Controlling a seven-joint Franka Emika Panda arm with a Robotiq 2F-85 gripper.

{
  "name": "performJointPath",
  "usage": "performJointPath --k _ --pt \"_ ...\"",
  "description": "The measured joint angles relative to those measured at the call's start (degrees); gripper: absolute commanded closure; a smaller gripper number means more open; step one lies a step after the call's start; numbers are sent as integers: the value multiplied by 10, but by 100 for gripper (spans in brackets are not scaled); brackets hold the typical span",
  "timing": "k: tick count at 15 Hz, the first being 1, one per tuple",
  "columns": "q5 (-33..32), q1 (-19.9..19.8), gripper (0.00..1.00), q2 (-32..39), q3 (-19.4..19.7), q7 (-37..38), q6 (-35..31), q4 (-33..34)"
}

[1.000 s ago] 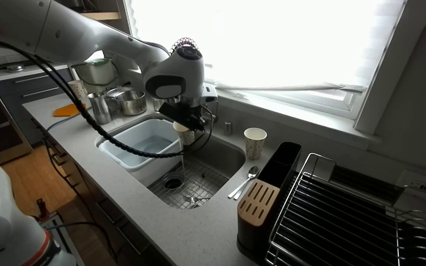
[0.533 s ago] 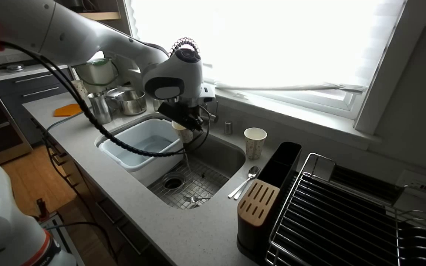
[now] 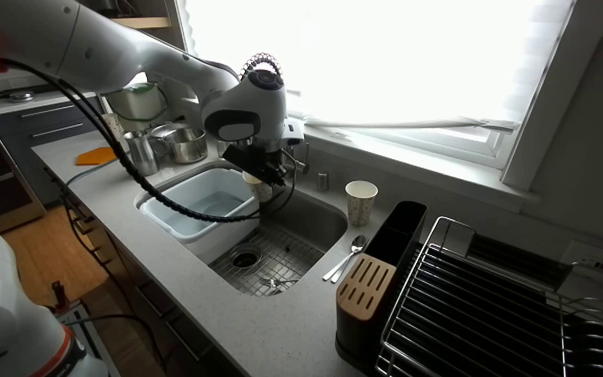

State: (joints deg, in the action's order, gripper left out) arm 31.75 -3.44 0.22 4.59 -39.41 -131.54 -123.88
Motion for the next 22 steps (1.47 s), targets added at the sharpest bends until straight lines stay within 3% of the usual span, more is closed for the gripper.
performJointPath --k 12,22 --pt "-21 -5 99 0 3 6 5 -11" --pt "-210 -92 99 -86 96 30 203 -23"
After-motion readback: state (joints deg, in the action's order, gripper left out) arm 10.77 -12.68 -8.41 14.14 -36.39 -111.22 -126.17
